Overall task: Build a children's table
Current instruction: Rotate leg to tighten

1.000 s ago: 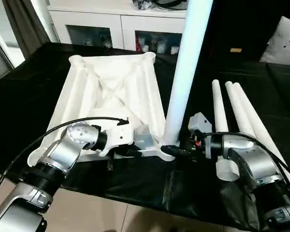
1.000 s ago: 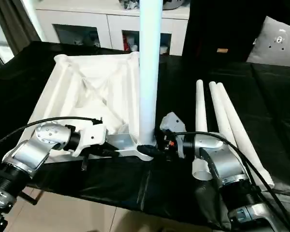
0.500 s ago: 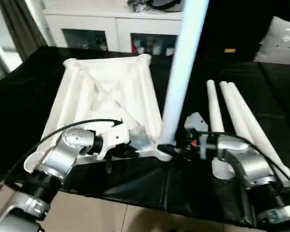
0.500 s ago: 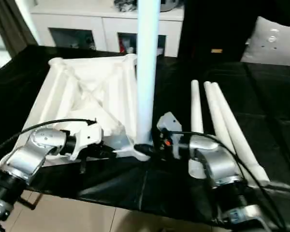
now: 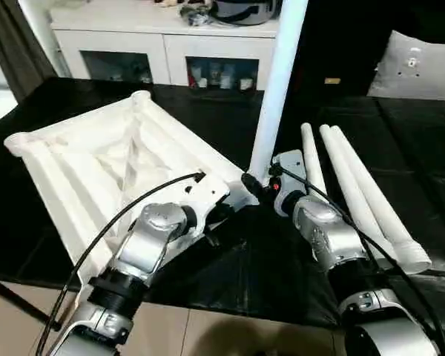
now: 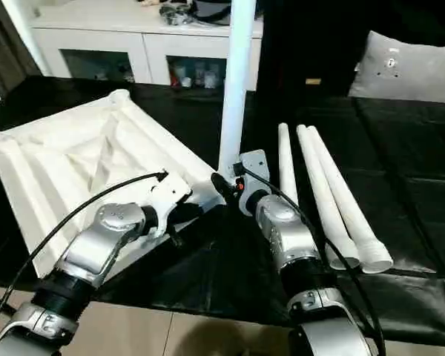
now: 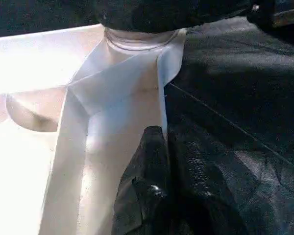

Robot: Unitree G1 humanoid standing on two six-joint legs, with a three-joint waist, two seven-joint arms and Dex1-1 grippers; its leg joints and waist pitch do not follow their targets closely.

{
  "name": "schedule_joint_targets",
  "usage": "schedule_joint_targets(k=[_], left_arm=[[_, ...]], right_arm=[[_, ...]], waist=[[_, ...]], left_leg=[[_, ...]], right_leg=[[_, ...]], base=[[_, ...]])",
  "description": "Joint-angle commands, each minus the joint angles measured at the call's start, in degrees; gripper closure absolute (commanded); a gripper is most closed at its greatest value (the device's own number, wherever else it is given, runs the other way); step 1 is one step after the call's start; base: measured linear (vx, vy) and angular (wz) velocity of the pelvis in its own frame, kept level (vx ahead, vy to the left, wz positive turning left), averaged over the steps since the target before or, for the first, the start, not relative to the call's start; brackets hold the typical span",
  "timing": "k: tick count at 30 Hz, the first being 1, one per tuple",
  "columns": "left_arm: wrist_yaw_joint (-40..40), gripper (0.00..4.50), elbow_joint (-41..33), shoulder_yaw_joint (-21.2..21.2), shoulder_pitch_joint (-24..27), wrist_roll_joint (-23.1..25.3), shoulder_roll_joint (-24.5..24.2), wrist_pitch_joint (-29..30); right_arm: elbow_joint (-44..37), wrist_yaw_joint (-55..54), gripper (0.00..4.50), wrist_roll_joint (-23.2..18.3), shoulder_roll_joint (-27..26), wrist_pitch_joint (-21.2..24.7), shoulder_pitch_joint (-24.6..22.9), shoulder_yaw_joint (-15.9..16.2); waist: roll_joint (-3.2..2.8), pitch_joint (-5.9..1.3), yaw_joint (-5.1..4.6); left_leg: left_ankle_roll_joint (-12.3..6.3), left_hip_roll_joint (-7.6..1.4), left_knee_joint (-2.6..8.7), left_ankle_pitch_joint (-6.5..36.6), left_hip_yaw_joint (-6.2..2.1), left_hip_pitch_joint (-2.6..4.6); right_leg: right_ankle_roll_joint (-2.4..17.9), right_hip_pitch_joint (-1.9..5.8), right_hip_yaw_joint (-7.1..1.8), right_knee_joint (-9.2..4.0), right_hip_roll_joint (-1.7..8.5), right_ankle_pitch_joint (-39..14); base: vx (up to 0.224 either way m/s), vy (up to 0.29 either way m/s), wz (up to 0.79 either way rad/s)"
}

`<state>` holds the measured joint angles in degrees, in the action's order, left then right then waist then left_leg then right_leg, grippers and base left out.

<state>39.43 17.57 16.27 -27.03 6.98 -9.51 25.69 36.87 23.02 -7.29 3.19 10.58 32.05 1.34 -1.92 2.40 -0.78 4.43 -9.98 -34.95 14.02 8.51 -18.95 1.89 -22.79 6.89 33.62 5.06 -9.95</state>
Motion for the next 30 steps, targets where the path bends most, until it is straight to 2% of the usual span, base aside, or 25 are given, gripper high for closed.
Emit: schedule_joint_targets(k=[1,4,5,7,8,10,12,15,16,18,19,20,22,23,24,27,30], left_arm=[[0.02,4.5,0.18,2.84,-1.91,1.88,0.08,-2.39],[0.3,4.5,0.42,3.06,-1.91,2.35,-0.96,-2.7],[0.62,4.5,0.65,3.2,-1.93,2.58,-1.71,-3.15],[2.21,4.5,1.5,3.51,-1.85,2.9,-3.9,-5.12],[3.23,4.5,2.04,3.58,-1.82,2.95,-4.92,-5.89],[3.23,4.5,2.04,3.58,-1.82,2.95,-4.92,-5.89],[4.97,4.5,2.46,3.98,-1.63,2.89,-6.16,-7.19],[9.41,4.5,2.57,5.46,-0.9,2.68,-8.76,-9.59],[12.25,4.5,2.59,6.59,-0.49,2.68,-10.53,-11.28],[16.55,4.5,2.95,8.36,-0.38,2.76,-13.36,-13.91],[16.55,4.5,2.95,8.36,-0.38,2.76,-13.36,-13.91],[19.01,4.5,3.28,9.26,-0.57,2.6,-14.8,-15.86],[19.64,4.5,3.36,9.48,-0.62,2.54,-15.15,-16.36],[23.17,4.5,3.55,10.32,-0.75,1.97,-16.62,-19.47],[23.17,4.5,3.55,10.32,-0.75,1.97,-16.62,-19.47],[27.13,4.5,4.08,11.54,-1.18,2.07,-18.5,-22.31],[28.64,4.5,4.49,12.05,-1.55,2.08,-19.24,-23.41]], right_arm=[[1.4,4.34,0.8,-0.04,-1.62,1.14,-2.44,2.31],[0.5,5.62,0.68,-0.51,-0.65,0.13,-3.03,1.97],[-0.31,6.47,0.49,-0.92,0.2,-0.37,-3.49,1.76],[-3.76,10.76,0.27,-2.75,3.61,-1.59,-5.23,1.47],[-5.96,13.6,0.23,-3.8,5.6,-1.85,-6.17,1.26],[-5.96,13.6,0.07,-3.8,5.6,-1.85,-6.17,1.26],[-8.23,16.78,0.07,-4.58,7.85,-1.99,-7.03,1.14],[-10.95,22.01,0.07,-5.32,11.4,-1.87,-7.68,0.82],[-12.08,25.04,0.07,-5.67,13.26,-1.76,-7.74,0.76],[-13.35,31.09,0.07,-5.67,16.79,-2.18,-7.51,1.99],[-13.35,31.09,0.07,-5.67,16.79,-2.18,-7.51,1.99],[-13.68,34.15,0.07,-5.16,18.65,-2.87,-7.27,3.37],[-13.72,34.76,0.07,-4.89,19.1,-3.16,-7.19,3.77],[-13.18,37.53,0.07,-3.4,20.81,-5.13,-6.5,5.86],[-13.18,37.53,0.07,-3.4,20.81,-5.13,-6.5,5.86],[-12.66,41.81,0.07,-1.9,22.37,-7.48,-5.7,8.3],[-12.41,43.83,0.07,-1.96,22.6,-7.65,-5.34,8.84]], waist=[[-0.2,-2.88,0.36],[-0.27,-3.05,0.68],[-0.2,-3.06,0.83],[-0.34,-3.11,1.27],[-0.28,-3.25,1.39],[-0.32,-3.39,1.45],[-0.38,-3.38,1.53],[-0.57,-3.64,1.54],[-0.4,-3.75,1.47],[-0.43,-3.69,1.63],[-0.34,-3.56,1.66],[-0.38,-3.45,1.73],[-0.4,-3.27,1.87],[-0.35,-3.23,2.01],[-0.37,-3.26,2.12],[-0.39,-3.36,2.61],[-0.42,-3.52,3.13]], left_leg=[[-4.34,-2.41,4.6,10.04,-0.59,-1.23],[-4.67,-2.51,4.56,9.15,-0.58,-1.32],[-4.83,-2.52,4.54,9.06,-0.53,-1.24],[-5.45,-2.51,4.47,8.15,-0.54,-1.37],[-5.81,-2.61,4.43,7.09,-0.51,-1.42],[-6.29,-2.58,4.31,5.48,-0.51,-1.5],[-6.49,-2.64,4.33,4.73,-0.56,-1.57],[-7.8,-2.69,4.04,2.28,-0.68,-1.78],[-8.43,-2.7,3.9,1.31,-0.62,-1.77],[-9.34,-2.74,3.84,1.11,-0.59,-1.63],[-9.66,-2.74,3.86,1.92,-0.5,-1.65],[-9.32,-2.76,3.96,3.07,-0.42,-1.57],[-8.29,-2.84,4.14,4.46,-0.33,-1.44],[-7.59,-2.84,4.21,5.23,-0.36,-1.38],[-7.27,-2.88,4.22,5.65,-0.36,-1.32],[-6.7,-3.02,4.26,4.94,-0.31,-1.25],[-6.92,-3.1,4.16,3.35,-0.24,-1.15]], right_leg=[[8.68,3.21,-3.06,-5.1,3.73,-21.72],[9.26,3.33,-3.12,-4.92,3.87,-20.32],[9.26,3.28,-3.16,-4.85,3.77,-19.85],[9.47,3.48,-3.18,-4.75,3.82,-18.4],[9.9,3.5,-3.26,-4.47,3.81,-16.52],[10.7,3.63,-3.25,-4.12,3.8,-14.02],[11.3,3.72,-3.2,-4.03,3.77,-12.75],[12.83,3.92,-3.25,-3.23,3.76,-7.56],[13.28,3.96,-3.28,-3.03,3.78,-5.86],[13.87,3.89,-3.24,-2.97,3.8,-5.52],[13.88,3.87,-3.25,-3.09,3.77,-6.64],[13.74,3.83,-3.23,-3.3,3.81,-8.64],[13.19,3.7,-3.28,-3.67,3.85,-11.49],[12.79,3.65,-3.24,-3.81,3.84,-13.02],[12.58,3.57,-3.22,-3.88,3.86,-13.67],[12.62,3.58,-3.41,-3.59,3.85,-12.22],[13.59,3.6,-3.51,-3.05,3.82,-8.82]], base=[[0.0,0.0,0.0],[0.0,0.0,0.0],[0.0,0.0,0.0],[0.0,0.0,0.0],[0.0,0.0,0.0],[0.0,0.0,0.0],[0.0,0.0,0.0],[0.0,0.0,0.0],[0.0,0.0,0.0],[0.0,0.0,0.0],[0.0,0.0,0.0],[0.0,0.0,0.0],[0.0,0.0,0.0],[0.0,0.0,0.0],[0.0,0.0,0.0],[0.0,0.0,0.0],[0.0,0.0,0.0]])
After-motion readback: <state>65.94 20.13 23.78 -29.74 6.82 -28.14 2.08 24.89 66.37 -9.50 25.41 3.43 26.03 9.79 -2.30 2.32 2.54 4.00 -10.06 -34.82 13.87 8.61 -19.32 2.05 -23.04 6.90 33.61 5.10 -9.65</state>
